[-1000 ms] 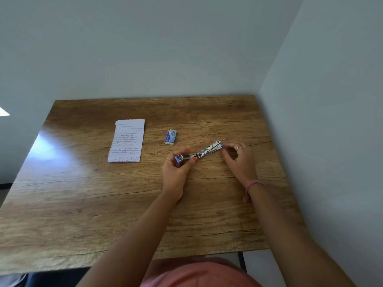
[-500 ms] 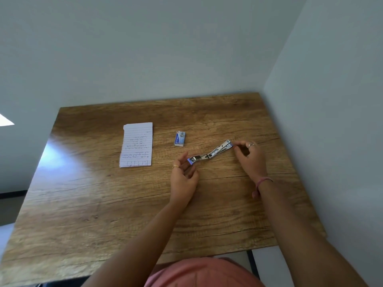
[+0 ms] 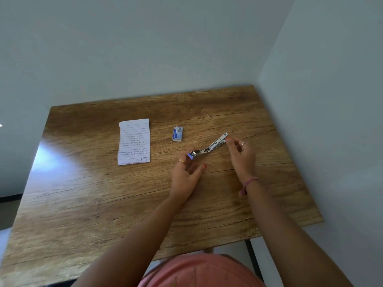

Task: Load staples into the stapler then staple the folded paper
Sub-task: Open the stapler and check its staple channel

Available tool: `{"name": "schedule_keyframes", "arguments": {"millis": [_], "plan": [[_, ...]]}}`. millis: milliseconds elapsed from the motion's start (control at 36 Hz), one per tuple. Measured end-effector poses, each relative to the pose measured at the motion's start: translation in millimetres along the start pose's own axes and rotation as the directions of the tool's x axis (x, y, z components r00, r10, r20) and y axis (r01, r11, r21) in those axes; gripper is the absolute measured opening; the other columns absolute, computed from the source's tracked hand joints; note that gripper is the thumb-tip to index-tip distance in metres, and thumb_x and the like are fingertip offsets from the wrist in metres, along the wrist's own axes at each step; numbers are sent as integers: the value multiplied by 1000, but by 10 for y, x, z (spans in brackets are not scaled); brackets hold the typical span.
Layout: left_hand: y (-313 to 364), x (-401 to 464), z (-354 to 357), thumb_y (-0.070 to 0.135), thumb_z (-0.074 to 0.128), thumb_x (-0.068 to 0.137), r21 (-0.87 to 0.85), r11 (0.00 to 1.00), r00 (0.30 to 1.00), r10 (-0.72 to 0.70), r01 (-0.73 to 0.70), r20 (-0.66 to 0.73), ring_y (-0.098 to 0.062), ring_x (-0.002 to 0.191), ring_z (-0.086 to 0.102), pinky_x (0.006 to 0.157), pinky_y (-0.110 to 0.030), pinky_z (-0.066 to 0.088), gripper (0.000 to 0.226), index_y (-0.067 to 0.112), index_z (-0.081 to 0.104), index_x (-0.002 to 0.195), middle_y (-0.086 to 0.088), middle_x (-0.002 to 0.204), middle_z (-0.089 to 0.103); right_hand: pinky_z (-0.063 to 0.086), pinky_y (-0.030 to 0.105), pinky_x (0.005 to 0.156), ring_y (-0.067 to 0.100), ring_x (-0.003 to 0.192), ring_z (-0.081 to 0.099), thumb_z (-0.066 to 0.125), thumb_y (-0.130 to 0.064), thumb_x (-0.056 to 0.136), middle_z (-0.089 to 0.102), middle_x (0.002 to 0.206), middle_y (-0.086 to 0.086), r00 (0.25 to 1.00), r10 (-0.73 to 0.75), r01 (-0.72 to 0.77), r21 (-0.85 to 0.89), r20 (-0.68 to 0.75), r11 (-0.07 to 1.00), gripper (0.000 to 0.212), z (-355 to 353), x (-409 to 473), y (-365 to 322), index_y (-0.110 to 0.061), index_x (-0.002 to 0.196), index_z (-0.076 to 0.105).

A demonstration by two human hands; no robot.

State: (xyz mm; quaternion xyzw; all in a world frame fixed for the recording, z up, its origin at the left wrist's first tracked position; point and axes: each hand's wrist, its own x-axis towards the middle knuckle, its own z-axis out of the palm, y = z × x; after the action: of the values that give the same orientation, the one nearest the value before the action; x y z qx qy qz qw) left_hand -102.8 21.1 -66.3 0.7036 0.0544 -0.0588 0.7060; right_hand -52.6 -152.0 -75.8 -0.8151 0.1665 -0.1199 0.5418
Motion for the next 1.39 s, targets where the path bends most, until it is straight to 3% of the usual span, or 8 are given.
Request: {"name": "schedule_keyframes", "arguments": {"millis": [167,333,472,611,750,917,1028,1389], "plan": [[-39,5,-14,-3,64,87,35,999,999,-41,41,22,-1,118,57,101,-23,46,49,20,52,128,7,127,62,50,46,89,21,90,63,64,-56,82,68,93,0,992,122,-120,-115,14,986,32,92,71,-112,-31,102,69],[-56,10,-37,-2,51,92,228,973,999,28,-32,19,7,91,61,85,-19,50,47,33,57,121,15,110,67,35,47,106,11,98,58,61,-52,85,62,82,-19,956,265,-251,-116,127,961,24,144,124,-302,-31,92,71],[16,51,-68,-4,44,96,-138,980,989,-148,146,-9,0,114,60,98,-20,47,40,19,58,126,14,118,68,40,18,73,10,98,58,64,-37,89,64,85,-17,930,287,-308,59,228,950,14,60,58,-450,-25,84,71],[130,119,-135,16,44,102,-540,764,932,-337,353,132,-19,113,65,94,-29,51,32,7,50,131,-12,123,67,38,14,69,-12,81,61,67,-35,88,72,77,-22,912,230,-278,99,339,955,20,-23,-103,-588,-33,70,74],[262,59,-86,30,52,95,-584,695,907,-344,421,245,-18,103,69,82,-29,57,37,10,57,126,-10,116,71,44,20,78,-9,76,65,67,-35,87,75,82,-16,890,184,-273,164,418,948,14,36,-247,-675,-25,81,75],[401,-14,-16,24,62,86,-648,631,904,-302,427,302,-14,76,66,71,-24,58,38,0,63,115,-9,92,70,49,17,51,5,53,59,71,-35,84,67,62,-6,864,172,-317,246,473,916,20,18,-354,-858,-15,83,75],[441,-21,-31,20,66,84,-684,596,906,-315,421,283,-12,69,67,66,-22,58,25,3,67,102,-8,83,69,47,26,70,4,64,59,71,-36,83,69,71,-6,851,210,-360,244,482,901,16,-2,-361,-945,-22,78,77],[525,-73,-26,14,62,90,-656,622,896,-387,427,216,-17,84,72,66,-24,58,23,-1,65,107,-15,99,72,38,30,77,12,77,51,61,-27,85,65,75,-5,780,339,-527,260,527,809,20,-5,-382,-1141,-18,90,78]]}}
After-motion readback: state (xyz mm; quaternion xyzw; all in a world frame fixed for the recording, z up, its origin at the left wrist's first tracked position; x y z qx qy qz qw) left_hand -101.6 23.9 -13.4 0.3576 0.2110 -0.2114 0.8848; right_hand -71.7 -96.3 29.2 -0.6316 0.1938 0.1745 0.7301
